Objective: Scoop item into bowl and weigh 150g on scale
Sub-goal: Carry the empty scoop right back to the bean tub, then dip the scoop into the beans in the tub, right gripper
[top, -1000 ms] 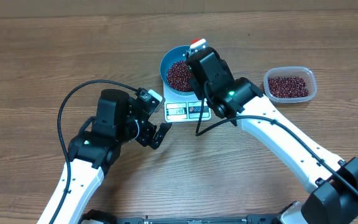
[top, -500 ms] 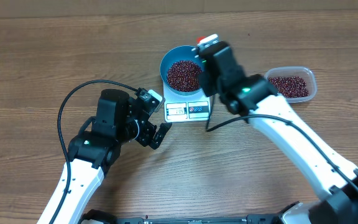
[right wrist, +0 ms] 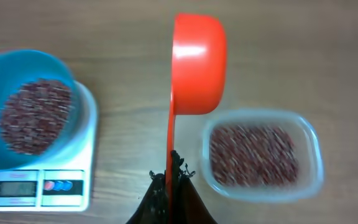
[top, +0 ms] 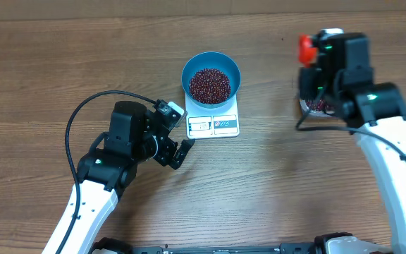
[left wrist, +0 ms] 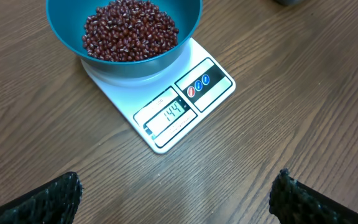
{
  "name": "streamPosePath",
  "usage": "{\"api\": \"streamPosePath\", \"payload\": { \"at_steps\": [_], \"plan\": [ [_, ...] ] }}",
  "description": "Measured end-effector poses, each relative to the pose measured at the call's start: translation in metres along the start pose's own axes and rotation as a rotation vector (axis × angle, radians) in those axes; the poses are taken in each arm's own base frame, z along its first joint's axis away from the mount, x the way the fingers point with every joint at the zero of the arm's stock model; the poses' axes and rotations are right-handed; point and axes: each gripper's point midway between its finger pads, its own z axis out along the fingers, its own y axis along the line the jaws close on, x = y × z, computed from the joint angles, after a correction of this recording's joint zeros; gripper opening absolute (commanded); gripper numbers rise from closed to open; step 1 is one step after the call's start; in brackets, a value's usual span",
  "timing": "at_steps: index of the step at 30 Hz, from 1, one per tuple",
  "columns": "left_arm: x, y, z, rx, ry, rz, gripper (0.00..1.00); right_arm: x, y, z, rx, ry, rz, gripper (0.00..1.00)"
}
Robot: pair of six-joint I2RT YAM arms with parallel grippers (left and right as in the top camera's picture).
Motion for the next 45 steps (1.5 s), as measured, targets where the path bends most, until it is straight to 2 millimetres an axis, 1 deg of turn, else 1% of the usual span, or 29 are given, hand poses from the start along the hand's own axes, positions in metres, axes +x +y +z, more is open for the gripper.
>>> {"api": "streamPosePath", "payload": {
  "at_steps": [1, 6, 10, 12, 15, 17, 20, 25, 33, 40, 45],
  "plan": [
    [0.0, 0.0, 0.0, 0.0, 0.0, 0.0, 1.0, 0.002, -0.01, 0.0, 0.012, 0.012, 0.023, 0.04],
    [0.0, 0.0, 0.0, 0.0, 0.0, 0.0, 1.0, 0.019, -0.047, -0.001, 0.049, 0.08, 0.12, 0.04],
    [0.0, 0.0, 0.0, 0.0, 0.0, 0.0, 1.0, 0.028, -0.064, -0.001, 0.056, 0.114, 0.175, 0.04],
    [0.0, 0.0, 0.0, 0.0, 0.0, 0.0, 1.0, 0.032, -0.072, 0.003, 0.059, 0.13, 0.199, 0.04],
    [0.0, 0.0, 0.0, 0.0, 0.0, 0.0, 0.99, 0.041, -0.077, 0.013, 0.059, 0.173, 0.22, 0.04],
    [0.0, 0.0, 0.0, 0.0, 0.0, 0.0, 0.99, 0.046, -0.077, 0.024, 0.052, 0.208, 0.229, 0.04],
    [0.0, 0.0, 0.0, 0.0, 0.0, 0.0, 1.0, 0.057, -0.076, 0.042, 0.038, 0.266, 0.237, 0.04],
    [0.0, 0.0, 0.0, 0.0, 0.0, 0.0, 1.0, 0.07, -0.074, 0.063, 0.022, 0.336, 0.247, 0.04],
    [0.0, 0.0, 0.0, 0.0, 0.0, 0.0, 1.0, 0.087, -0.075, 0.084, 0.021, 0.419, 0.254, 0.04],
    [0.0, 0.0, 0.0, 0.0, 0.0, 0.0, 1.0, 0.1, -0.079, 0.111, 0.029, 0.47, 0.26, 0.04],
    [0.0, 0.0, 0.0, 0.0, 0.0, 0.0, 1.0, 0.102, -0.086, 0.113, 0.036, 0.475, 0.279, 0.04]
  ]
}}
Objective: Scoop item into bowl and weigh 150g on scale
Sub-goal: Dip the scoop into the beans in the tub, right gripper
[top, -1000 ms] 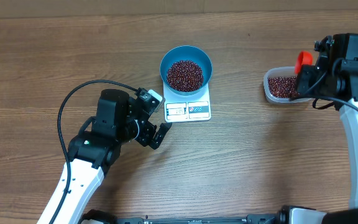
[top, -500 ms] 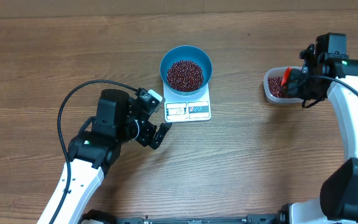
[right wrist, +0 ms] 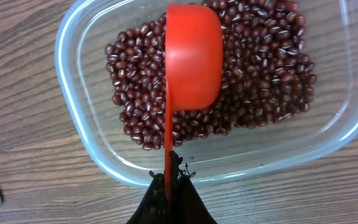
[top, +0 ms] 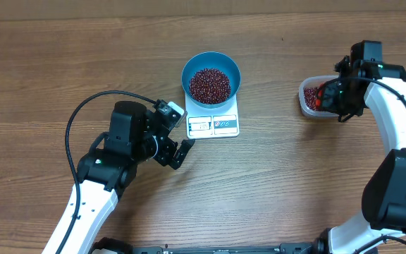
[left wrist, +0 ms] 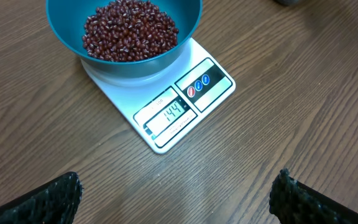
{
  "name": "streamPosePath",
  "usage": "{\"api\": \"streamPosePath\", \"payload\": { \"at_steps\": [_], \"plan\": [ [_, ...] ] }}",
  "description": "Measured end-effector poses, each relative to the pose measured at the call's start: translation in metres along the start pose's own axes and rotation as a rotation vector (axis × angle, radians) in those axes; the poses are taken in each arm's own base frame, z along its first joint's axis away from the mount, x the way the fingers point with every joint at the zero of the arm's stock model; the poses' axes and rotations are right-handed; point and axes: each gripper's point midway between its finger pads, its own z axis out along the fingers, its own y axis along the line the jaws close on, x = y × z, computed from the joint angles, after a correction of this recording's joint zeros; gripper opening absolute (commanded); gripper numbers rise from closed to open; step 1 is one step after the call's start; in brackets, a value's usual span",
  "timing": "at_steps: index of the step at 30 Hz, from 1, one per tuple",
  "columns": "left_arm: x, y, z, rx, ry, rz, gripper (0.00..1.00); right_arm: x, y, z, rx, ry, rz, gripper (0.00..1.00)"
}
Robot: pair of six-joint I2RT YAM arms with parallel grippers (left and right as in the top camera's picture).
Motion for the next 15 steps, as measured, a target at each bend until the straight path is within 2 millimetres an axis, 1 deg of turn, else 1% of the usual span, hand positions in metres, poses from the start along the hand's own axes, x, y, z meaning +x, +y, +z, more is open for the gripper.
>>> {"api": "streamPosePath", "payload": {
  "at_steps": [3, 6, 15],
  "plan": [
    [0.0, 0.0, 0.0, 0.0, 0.0, 0.0, 0.99, -0.001, -0.001, 0.0, -0.012, -0.003, 0.01, 0.04],
    [0.0, 0.0, 0.0, 0.0, 0.0, 0.0, 1.0, -0.002, 0.002, 0.0, -0.036, -0.004, 0.01, 0.04],
    [0.0, 0.0, 0.0, 0.0, 0.0, 0.0, 1.0, 0.0, 0.024, -0.002, -0.166, 0.008, -0.011, 0.04]
  ]
}}
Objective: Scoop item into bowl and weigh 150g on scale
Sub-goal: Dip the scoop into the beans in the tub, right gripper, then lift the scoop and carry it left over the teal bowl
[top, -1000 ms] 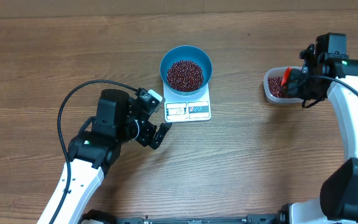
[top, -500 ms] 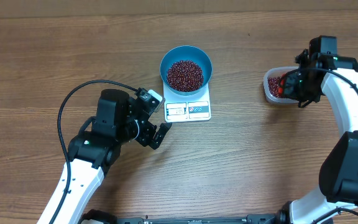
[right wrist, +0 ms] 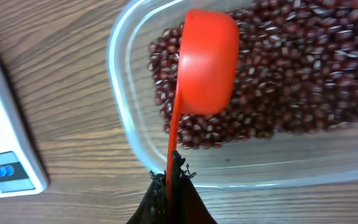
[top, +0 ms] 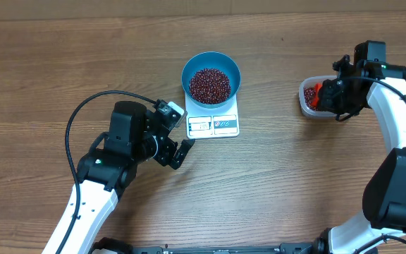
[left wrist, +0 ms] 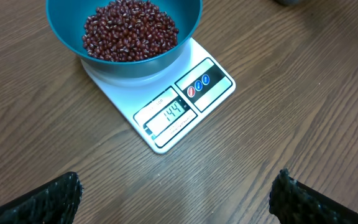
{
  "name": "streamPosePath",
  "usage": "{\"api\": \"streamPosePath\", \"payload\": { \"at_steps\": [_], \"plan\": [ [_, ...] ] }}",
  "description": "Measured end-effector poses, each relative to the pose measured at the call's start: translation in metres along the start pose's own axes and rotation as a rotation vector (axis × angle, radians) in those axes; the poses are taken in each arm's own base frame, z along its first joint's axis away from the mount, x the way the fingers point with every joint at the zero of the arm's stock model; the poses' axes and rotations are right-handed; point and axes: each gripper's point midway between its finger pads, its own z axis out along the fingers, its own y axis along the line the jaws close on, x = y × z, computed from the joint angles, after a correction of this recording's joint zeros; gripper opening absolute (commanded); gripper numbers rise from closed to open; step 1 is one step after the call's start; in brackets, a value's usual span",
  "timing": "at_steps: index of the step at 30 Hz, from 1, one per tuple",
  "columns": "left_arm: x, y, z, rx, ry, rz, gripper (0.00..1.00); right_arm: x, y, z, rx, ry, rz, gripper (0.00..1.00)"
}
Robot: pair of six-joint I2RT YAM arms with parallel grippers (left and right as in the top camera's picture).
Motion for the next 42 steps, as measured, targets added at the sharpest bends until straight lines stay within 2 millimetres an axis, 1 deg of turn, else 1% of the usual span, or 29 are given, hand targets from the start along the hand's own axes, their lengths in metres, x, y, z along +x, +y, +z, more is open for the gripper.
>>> {"api": "streamPosePath", "payload": {
  "at_steps": [2, 6, 13, 19, 28, 38, 42],
  "plan": [
    [0.0, 0.0, 0.0, 0.0, 0.0, 0.0, 0.99, 0.0, 0.002, 0.0, -0.014, 0.002, -0.002, 0.04],
    [0.0, 0.0, 0.0, 0.0, 0.0, 0.0, 1.0, 0.0, 0.0, -0.001, -0.026, 0.0, 0.009, 0.04],
    [0.0, 0.0, 0.0, 0.0, 0.0, 0.0, 0.99, -0.004, -0.019, -0.007, -0.044, -0.016, 0.064, 0.04],
    [0.0, 0.0, 0.0, 0.0, 0.0, 0.0, 1.0, -0.005, -0.028, -0.016, -0.135, -0.03, 0.104, 0.04],
    [0.0, 0.0, 0.0, 0.0, 0.0, 0.0, 0.99, 0.0, -0.026, -0.029, -0.288, -0.025, 0.119, 0.04],
    [0.0, 0.0, 0.0, 0.0, 0.0, 0.0, 0.99, -0.002, -0.036, -0.046, -0.413, -0.064, 0.182, 0.04],
    [0.0, 0.0, 0.0, 0.0, 0.0, 0.0, 1.0, 0.0, -0.034, -0.054, -0.478, -0.072, 0.193, 0.04]
  ]
}}
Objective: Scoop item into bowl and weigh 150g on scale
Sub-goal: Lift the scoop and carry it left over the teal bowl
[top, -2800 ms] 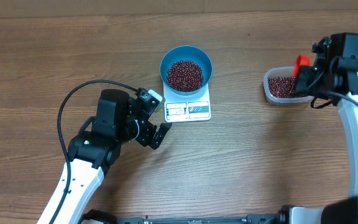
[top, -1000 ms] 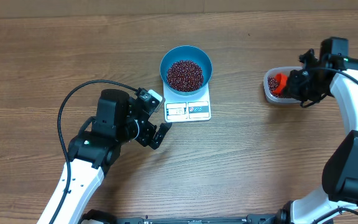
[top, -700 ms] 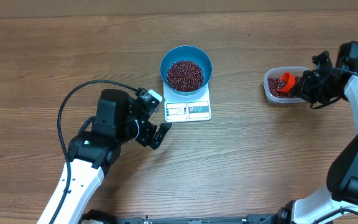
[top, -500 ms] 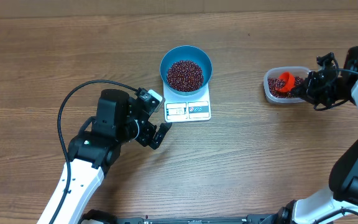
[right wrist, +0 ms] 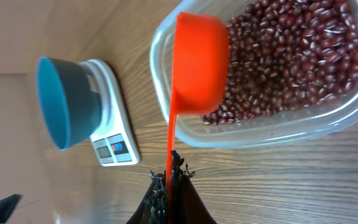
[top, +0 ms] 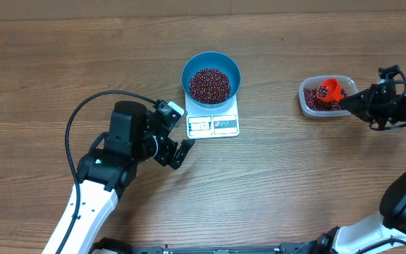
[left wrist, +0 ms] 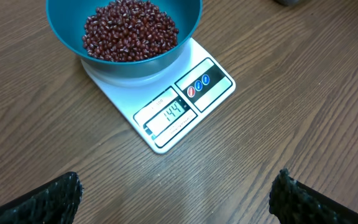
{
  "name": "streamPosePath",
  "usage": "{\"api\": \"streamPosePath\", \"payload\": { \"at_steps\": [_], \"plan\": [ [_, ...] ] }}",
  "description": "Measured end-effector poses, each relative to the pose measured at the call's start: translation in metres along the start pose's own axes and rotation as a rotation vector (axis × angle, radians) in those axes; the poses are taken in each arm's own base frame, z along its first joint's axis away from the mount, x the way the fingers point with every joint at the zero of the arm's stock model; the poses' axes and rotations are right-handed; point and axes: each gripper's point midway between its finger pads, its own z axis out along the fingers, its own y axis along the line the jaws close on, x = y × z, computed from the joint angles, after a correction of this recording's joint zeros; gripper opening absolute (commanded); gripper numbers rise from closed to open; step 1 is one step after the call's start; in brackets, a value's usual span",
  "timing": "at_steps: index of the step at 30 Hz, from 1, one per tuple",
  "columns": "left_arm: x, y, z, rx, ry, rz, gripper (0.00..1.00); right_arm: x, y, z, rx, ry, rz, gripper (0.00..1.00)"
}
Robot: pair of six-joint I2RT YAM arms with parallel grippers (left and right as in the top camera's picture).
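A blue bowl (top: 211, 77) of red beans stands on the white scale (top: 213, 121); its display (left wrist: 171, 114) reads 144. At the right, a clear tub (top: 325, 97) holds more red beans. My right gripper (top: 355, 103) is shut on the handle of the orange scoop (top: 329, 89), whose cup holds a few beans over the tub. The right wrist view shows the scoop (right wrist: 198, 62) from its underside over the tub (right wrist: 272, 68). My left gripper (top: 175, 152) rests open on the table just left of and below the scale, nothing between its fingers (left wrist: 50, 197).
The wooden table (top: 280, 183) stretches around everything. A black cable (top: 83, 113) loops from the left arm at the lower left. The right arm reaches in from the right edge.
My right arm has swung out to the right and rolled, so the scoop now sits cup-up with a few beans in it over the tub. The left arm and scale reading are unchanged.
The right gripper first held the empty scoop above the table beside the tub, the scale reading 144. Then the scoop lay upside down on the beans in the tub, then tilted in them. Now it holds a few beans over the tub.
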Motion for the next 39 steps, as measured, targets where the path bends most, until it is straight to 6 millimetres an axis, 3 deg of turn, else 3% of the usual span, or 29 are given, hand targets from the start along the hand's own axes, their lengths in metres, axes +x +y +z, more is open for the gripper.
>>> {"api": "streamPosePath", "payload": {
  "at_steps": [15, 23, 33, 39],
  "plan": [
    [0.0, 0.0, 0.0, 0.0, 0.0, 0.0, 1.0, 0.01, 0.048, 0.002, -0.242, 0.025, -0.08, 0.04],
    [0.0, 0.0, 0.0, 0.0, 0.0, 0.0, 1.0, 0.031, 0.094, 0.032, -0.298, 0.136, -0.157, 0.04],
    [0.0, 0.0, 0.0, 0.0, 0.0, 0.0, 0.99, 0.039, 0.177, 0.062, -0.294, 0.196, -0.352, 0.04],
    [0.0, 0.0, 0.0, 0.0, 0.0, 0.0, 0.99, 0.056, 0.205, 0.09, -0.235, 0.222, -0.438, 0.04]
  ]
}}
